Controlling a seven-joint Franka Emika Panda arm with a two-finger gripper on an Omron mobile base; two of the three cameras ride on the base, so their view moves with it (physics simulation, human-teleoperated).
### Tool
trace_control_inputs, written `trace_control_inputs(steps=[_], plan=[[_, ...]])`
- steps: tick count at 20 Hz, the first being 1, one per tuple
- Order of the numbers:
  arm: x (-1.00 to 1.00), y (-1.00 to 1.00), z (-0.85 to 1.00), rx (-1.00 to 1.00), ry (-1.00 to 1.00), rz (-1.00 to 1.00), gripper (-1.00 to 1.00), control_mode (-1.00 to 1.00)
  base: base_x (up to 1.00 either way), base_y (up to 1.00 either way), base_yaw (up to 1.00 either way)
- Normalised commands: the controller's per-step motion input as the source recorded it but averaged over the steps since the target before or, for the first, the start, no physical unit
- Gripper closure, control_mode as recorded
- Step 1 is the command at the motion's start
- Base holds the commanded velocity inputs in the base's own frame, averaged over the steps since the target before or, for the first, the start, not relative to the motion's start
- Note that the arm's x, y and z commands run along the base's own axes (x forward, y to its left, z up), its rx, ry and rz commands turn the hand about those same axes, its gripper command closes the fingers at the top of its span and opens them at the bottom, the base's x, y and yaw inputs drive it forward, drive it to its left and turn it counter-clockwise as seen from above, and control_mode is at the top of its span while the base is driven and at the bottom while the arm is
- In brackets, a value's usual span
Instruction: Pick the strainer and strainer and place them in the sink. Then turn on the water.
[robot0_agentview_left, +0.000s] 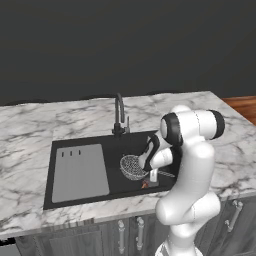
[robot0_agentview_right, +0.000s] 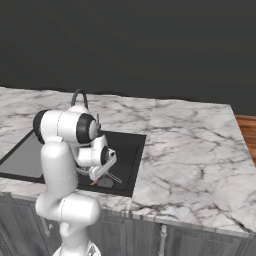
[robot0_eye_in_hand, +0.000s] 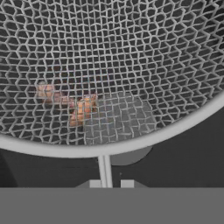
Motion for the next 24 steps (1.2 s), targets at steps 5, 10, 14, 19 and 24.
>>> trace_control_inputs(steps=[5,10,14,19,24], plan=[[0.23,0.23,-0.26,0.00,0.04,0.00,1.00,-1.00,0.00,0.00,0.00],[0.14,0.15,-0.28,0.00,0.00,0.00,1.00,-1.00,0.00,0.00,0.00],[0.07,0.11,-0.29,0.00,0.00,0.00,1.00,-1.00,0.00,0.00,0.00],[0.03,0.09,-0.25,0.00,0.00,0.00,1.00,-1.00,0.00,0.00,0.00],[0.00,0.01,-0.14,0.00,0.00,0.00,1.00,-1.00,0.00,0.00,0.00]])
